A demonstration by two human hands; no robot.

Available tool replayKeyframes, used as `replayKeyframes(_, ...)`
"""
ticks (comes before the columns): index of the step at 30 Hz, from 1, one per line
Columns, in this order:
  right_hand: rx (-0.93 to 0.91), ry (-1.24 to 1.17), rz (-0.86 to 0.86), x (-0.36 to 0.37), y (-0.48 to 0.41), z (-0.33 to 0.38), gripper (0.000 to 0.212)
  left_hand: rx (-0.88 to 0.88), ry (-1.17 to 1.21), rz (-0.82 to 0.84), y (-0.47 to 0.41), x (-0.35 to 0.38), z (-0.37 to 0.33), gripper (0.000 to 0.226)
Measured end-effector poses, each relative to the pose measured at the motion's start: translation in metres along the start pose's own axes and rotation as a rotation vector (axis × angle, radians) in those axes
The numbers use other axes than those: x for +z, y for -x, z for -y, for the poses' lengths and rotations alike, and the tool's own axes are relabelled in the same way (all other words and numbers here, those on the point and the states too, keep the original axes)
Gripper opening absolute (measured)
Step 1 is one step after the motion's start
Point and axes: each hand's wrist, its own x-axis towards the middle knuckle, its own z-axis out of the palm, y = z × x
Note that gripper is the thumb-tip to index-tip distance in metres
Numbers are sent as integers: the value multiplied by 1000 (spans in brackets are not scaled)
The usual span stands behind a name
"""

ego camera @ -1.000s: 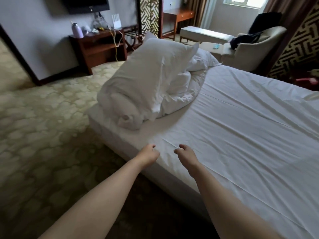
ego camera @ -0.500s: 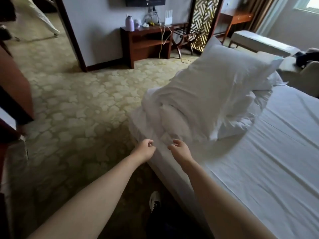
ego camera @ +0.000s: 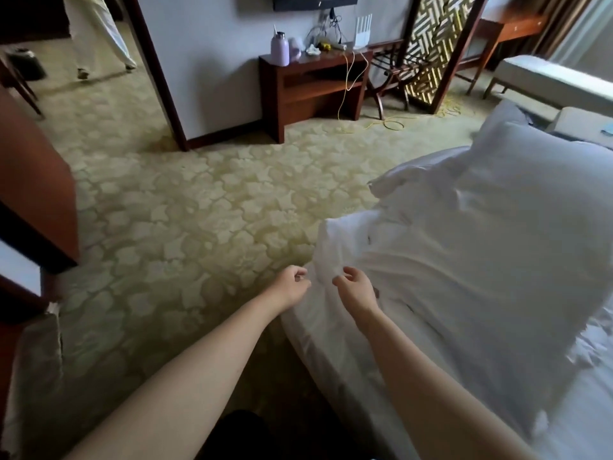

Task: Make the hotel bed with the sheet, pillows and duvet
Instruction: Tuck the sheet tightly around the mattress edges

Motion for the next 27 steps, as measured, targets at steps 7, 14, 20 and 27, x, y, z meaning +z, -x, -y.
replayKeyframes(7, 34, -177, -152, 83, -134, 82, 50, 133, -144, 76, -165, -114, -25, 41)
replayKeyframes(14, 43, -274, -369, 124, -238, 176, 54, 276, -205, 216, -301, -217, -88, 41)
replayKeyframes(20, 0, -356, -546, 105, -363, 245, 54, 391, -146, 326, -434, -240, -163, 38)
replayKeyframes(27, -69, -446, -637, 47, -550, 344, 57, 497, -142, 357, -606, -261, -311, 39)
